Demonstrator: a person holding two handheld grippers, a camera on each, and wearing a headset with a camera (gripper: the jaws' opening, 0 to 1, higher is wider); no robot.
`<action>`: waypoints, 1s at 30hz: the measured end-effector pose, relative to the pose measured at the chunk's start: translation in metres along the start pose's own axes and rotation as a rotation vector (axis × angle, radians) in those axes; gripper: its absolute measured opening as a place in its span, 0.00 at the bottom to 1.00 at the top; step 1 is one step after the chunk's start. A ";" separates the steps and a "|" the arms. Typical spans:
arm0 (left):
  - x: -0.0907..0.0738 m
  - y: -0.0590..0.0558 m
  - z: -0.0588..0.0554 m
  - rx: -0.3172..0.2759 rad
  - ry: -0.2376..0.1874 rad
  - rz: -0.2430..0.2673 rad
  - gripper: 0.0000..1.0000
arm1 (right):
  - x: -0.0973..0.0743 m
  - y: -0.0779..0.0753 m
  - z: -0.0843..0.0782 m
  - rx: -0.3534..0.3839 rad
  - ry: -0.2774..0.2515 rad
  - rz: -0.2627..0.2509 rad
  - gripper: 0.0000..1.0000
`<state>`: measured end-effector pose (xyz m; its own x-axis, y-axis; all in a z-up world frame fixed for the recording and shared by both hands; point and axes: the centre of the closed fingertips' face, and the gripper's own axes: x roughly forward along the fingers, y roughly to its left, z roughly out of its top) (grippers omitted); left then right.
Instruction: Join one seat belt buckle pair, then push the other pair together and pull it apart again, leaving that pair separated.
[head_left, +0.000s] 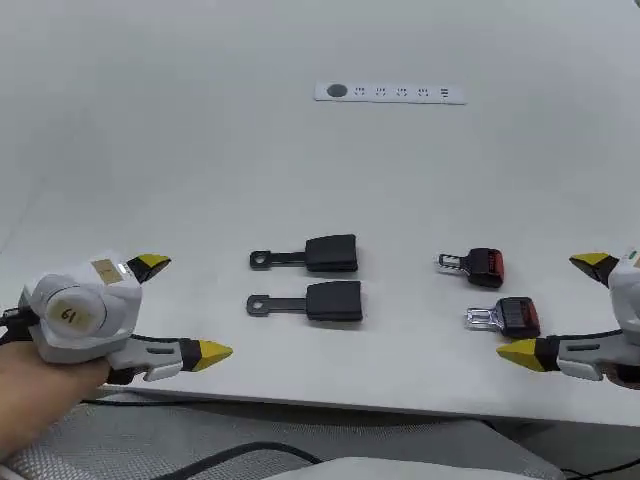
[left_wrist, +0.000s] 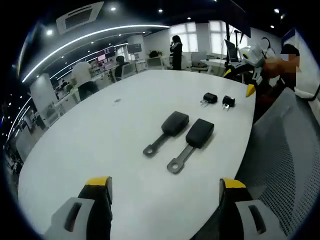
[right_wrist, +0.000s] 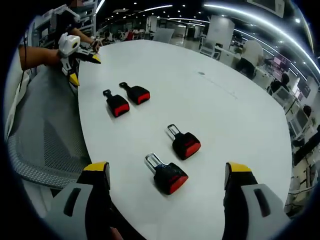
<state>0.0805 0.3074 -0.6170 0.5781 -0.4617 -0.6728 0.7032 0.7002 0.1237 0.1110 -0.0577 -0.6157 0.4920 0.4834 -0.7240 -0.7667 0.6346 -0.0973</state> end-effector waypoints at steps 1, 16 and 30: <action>0.000 0.000 0.000 0.000 0.000 -0.001 0.92 | 0.000 0.000 0.000 0.001 0.000 -0.001 0.96; 0.000 0.003 -0.003 0.002 0.008 -0.009 0.89 | 0.000 0.002 0.000 -0.003 0.002 0.001 0.95; 0.001 0.005 -0.006 0.004 0.010 -0.010 0.89 | 0.001 0.003 0.000 -0.010 0.005 0.005 0.95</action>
<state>0.0824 0.3137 -0.6209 0.5669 -0.4632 -0.6812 0.7107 0.6932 0.1201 0.1093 -0.0548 -0.6169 0.4864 0.4835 -0.7278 -0.7733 0.6260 -0.1009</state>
